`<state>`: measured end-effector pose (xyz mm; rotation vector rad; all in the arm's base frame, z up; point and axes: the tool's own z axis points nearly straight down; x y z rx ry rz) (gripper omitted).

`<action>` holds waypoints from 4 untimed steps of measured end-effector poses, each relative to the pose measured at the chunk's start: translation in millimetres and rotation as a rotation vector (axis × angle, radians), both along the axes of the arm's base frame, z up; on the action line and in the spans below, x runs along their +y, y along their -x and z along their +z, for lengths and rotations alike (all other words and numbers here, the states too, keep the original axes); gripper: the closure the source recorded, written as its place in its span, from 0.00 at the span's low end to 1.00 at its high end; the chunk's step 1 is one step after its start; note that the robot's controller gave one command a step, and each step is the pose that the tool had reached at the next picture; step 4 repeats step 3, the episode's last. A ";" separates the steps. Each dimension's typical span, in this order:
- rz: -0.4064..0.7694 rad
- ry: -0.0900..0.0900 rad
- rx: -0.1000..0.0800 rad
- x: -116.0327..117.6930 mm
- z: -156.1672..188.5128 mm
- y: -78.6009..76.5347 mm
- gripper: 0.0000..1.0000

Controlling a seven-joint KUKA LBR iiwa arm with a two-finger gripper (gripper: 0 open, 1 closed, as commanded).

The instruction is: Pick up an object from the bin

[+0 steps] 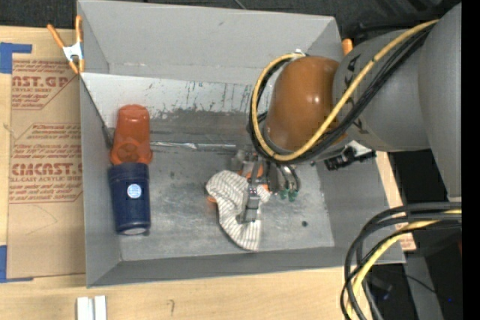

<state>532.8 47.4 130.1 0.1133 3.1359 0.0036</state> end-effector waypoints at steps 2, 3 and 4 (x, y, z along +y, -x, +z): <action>-0.009 0.001 0.003 -17.6 -60.4 -15.3 1.00; -0.029 0.001 0.002 -10.6 142.0 22.1 1.00; -0.029 0.001 0.002 -10.6 142.0 22.1 1.00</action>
Offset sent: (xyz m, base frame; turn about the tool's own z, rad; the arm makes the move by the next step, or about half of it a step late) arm 0.0000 0.0000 0.0000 0.0000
